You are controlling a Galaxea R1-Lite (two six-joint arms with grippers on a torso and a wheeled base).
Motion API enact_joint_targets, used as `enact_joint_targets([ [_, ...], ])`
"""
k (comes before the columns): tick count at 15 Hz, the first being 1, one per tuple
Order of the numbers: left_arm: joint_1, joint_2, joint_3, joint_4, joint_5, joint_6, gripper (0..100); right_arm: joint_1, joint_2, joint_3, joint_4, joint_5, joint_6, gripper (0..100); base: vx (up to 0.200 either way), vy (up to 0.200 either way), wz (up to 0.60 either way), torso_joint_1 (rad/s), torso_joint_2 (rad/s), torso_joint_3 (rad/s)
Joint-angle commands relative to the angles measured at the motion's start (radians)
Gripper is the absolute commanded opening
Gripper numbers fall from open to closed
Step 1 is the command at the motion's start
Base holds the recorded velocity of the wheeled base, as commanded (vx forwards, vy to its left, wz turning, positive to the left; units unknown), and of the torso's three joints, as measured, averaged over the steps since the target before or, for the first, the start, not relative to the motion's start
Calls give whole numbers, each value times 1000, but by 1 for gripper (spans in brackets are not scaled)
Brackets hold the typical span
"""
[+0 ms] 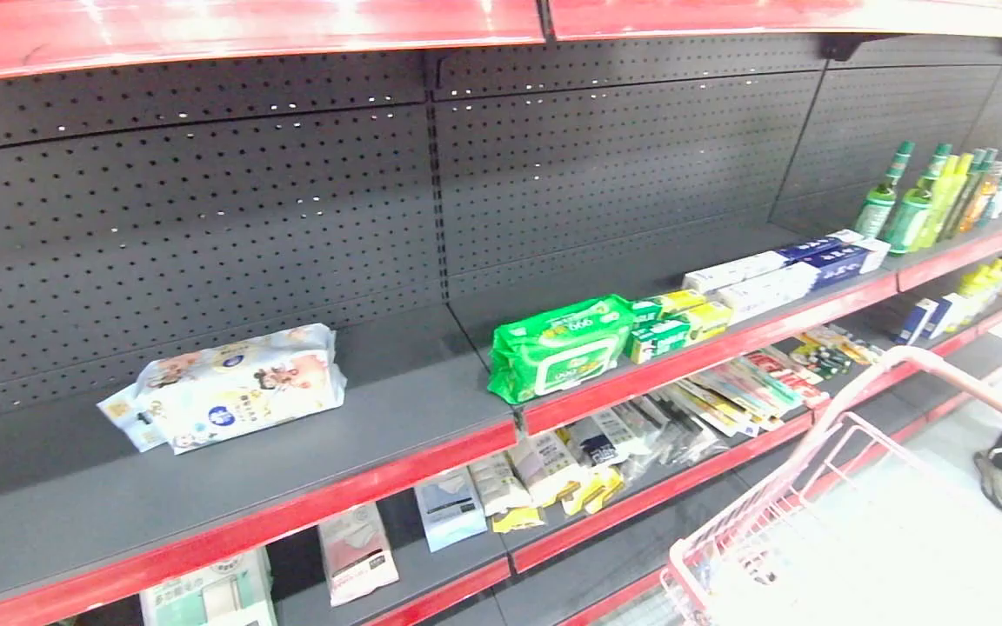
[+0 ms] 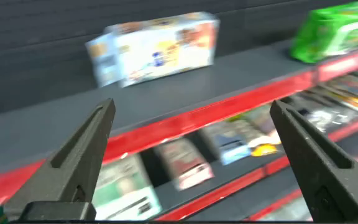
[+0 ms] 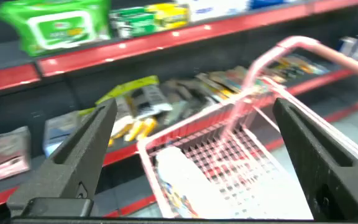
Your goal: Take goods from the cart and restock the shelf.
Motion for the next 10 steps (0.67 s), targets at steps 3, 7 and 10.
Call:
enact_joint_targets([
  [3,0,1,0,0,0,0,100,1,0,0,0,0,0,100,0,0,-600,2,4,2],
  [7,0,1,0,0,0,0,100,1,0,0,0,0,0,100,0,0,-600,1,5,-4],
  [10,0,1,0,0,0,0,100,1,0,0,0,0,1,100,0,0,-200,-1,4,1],
])
